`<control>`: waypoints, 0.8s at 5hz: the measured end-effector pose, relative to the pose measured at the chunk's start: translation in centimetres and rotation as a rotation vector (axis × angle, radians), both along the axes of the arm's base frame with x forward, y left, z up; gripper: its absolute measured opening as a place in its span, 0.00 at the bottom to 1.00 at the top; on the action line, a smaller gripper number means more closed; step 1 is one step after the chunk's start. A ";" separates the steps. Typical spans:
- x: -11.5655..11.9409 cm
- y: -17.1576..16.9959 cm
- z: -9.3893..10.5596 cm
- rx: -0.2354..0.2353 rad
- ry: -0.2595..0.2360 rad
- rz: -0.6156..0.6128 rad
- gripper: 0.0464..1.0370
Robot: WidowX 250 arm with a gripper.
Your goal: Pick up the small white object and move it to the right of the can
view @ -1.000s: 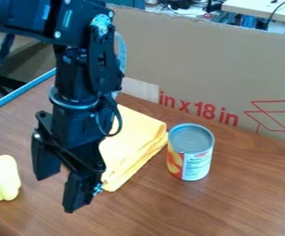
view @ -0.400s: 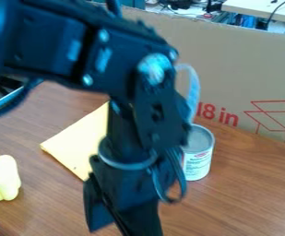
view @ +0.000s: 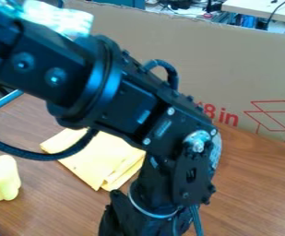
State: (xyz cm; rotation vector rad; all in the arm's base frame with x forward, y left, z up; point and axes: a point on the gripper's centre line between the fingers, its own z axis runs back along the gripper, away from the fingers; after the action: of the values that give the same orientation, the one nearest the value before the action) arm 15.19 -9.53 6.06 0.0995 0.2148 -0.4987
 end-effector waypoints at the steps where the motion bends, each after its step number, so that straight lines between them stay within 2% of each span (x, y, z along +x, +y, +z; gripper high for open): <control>1: 0.4 0.7 0.0 0.036 -0.017 -0.006 0.96; 2: 0.8 1.2 -1.1 0.050 0.012 0.009 0.96; 3: 1.3 1.1 -2.9 0.040 0.060 -0.005 0.96; 4: 1.4 0.4 -4.3 0.000 0.086 -0.014 0.96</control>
State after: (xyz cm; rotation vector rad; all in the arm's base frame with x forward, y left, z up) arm 16.55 -9.14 1.79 0.0794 0.2984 -0.5174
